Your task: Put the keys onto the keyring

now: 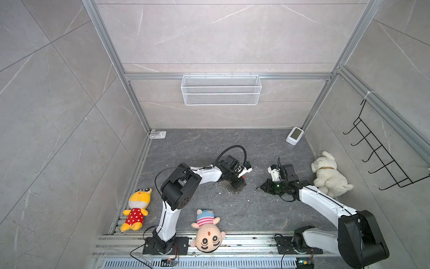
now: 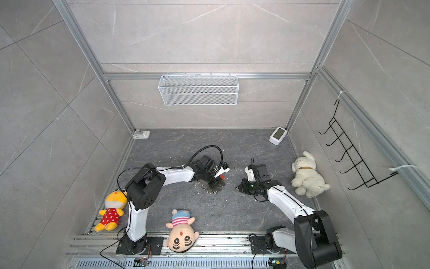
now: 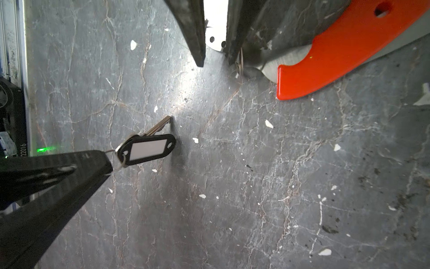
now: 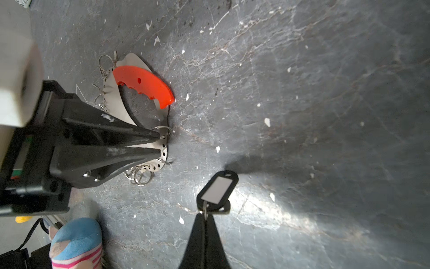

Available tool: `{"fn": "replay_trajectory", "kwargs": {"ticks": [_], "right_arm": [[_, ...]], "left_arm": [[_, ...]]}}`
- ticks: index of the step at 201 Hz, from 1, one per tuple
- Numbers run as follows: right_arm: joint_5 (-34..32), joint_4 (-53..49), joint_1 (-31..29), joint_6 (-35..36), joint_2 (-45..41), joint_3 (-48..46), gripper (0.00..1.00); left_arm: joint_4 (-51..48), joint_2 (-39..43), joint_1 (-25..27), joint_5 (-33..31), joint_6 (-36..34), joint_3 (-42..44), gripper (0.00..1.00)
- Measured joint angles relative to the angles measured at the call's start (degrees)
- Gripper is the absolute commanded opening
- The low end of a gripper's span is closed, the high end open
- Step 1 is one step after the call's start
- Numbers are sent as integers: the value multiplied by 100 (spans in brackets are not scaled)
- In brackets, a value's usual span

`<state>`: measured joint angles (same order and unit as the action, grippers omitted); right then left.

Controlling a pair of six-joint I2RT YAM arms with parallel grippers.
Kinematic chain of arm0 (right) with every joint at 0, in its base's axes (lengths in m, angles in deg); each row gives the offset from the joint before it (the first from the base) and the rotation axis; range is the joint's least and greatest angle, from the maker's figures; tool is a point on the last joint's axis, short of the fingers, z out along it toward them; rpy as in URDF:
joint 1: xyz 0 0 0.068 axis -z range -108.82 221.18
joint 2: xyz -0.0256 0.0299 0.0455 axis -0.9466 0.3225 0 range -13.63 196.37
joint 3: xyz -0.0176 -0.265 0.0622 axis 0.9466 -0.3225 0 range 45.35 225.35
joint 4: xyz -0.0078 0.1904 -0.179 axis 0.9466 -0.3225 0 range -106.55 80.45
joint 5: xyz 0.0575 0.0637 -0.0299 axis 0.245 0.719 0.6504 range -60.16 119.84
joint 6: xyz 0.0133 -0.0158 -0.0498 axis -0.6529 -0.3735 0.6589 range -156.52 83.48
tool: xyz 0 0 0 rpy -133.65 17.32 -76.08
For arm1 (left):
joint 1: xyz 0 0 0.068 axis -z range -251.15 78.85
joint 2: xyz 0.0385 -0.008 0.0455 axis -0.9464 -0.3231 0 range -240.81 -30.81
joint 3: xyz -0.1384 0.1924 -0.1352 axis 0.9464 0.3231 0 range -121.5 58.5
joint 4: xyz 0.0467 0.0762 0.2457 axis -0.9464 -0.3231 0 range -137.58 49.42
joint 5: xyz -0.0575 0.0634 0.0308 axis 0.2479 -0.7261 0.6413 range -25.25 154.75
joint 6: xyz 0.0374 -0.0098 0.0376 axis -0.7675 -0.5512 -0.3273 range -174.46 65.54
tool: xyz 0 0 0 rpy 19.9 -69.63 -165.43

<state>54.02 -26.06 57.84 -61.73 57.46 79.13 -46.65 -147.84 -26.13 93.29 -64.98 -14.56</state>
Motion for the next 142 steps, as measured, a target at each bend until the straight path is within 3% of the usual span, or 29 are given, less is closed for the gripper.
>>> {"fn": "replay_trajectory", "kwargs": {"ticks": [81, 142], "right_arm": [[175, 9, 63, 0, 17, 0, 0], [291, 116, 74, 0, 157, 0, 0]], "left_arm": [[264, 24, 0, -50, -37, 275, 26], [597, 575, -4, 52, -28, 706, 26]]}}
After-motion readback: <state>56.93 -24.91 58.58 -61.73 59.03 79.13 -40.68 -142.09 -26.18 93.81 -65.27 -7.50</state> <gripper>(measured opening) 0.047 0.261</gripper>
